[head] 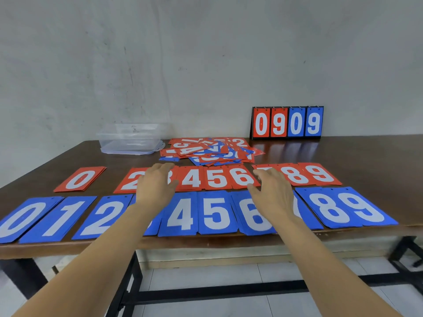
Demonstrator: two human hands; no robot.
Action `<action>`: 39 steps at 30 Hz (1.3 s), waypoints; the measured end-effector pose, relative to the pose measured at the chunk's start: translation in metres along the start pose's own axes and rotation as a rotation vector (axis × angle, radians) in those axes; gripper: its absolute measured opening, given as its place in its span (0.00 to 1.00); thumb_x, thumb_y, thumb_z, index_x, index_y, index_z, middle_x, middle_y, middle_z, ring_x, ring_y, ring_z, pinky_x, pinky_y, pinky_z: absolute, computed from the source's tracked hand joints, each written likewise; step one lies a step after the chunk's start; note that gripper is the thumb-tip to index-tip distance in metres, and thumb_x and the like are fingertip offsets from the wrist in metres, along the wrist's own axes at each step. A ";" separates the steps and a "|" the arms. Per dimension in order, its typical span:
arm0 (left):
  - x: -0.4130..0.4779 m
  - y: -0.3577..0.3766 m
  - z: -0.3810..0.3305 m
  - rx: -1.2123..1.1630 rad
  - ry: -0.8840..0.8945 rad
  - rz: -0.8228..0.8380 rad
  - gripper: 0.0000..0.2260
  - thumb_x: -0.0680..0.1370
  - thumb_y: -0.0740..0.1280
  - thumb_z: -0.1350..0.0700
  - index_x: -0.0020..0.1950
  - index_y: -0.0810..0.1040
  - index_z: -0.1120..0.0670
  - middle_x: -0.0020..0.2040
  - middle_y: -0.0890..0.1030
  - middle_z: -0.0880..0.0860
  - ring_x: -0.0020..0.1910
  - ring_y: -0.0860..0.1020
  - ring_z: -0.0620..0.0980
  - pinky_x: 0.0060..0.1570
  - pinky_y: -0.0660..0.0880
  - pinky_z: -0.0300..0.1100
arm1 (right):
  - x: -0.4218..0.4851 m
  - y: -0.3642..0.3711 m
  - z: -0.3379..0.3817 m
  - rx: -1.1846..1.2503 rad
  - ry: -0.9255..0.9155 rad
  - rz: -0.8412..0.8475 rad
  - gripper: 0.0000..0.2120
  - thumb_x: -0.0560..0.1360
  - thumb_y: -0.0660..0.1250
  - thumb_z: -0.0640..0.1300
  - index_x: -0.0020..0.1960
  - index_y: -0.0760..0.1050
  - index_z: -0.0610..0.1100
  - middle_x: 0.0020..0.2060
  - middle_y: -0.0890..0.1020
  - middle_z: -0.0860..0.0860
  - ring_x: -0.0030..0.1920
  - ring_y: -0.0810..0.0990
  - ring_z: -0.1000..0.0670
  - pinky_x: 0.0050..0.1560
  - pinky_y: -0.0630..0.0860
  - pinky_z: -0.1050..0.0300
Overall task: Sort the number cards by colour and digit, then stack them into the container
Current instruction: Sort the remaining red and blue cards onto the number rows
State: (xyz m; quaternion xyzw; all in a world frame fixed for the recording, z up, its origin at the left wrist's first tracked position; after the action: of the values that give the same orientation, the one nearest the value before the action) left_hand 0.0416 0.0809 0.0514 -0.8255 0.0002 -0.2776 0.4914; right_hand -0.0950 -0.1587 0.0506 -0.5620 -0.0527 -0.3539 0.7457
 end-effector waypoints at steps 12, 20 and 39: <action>0.136 0.043 0.032 0.034 -0.010 0.147 0.20 0.79 0.66 0.51 0.70 0.71 0.53 0.65 0.76 0.54 0.63 0.74 0.54 0.63 0.71 0.51 | 0.140 0.066 0.038 -0.151 -0.057 0.058 0.17 0.78 0.63 0.55 0.63 0.75 0.47 0.56 0.79 0.49 0.56 0.76 0.49 0.54 0.75 0.53; 0.200 0.094 0.065 -0.049 -0.071 0.239 0.21 0.78 0.67 0.49 0.69 0.73 0.54 0.63 0.79 0.54 0.60 0.77 0.54 0.59 0.76 0.51 | 0.195 0.132 0.036 -0.128 0.147 0.240 0.22 0.77 0.61 0.62 0.57 0.76 0.44 0.50 0.81 0.48 0.51 0.78 0.48 0.50 0.74 0.53; 0.277 0.195 0.079 0.132 -0.060 0.474 0.41 0.75 0.61 0.33 0.79 0.48 0.50 0.75 0.66 0.51 0.72 0.66 0.55 0.70 0.62 0.57 | 0.264 0.231 0.022 -0.214 0.384 0.423 0.51 0.66 0.58 0.78 0.75 0.59 0.44 0.74 0.57 0.41 0.75 0.53 0.39 0.72 0.52 0.41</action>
State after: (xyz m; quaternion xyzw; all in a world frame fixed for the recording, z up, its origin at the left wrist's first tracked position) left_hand 0.3656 -0.0323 -0.0085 -0.7763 0.1611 -0.1295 0.5955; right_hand 0.2443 -0.2364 -0.0009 -0.5587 0.2448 -0.2941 0.7359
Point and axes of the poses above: each hand's wrist, its own x-axis towards the middle knuckle, its own y-axis out of the palm, z = x × y, the point moved 6 cm from there along x, towards the middle knuckle
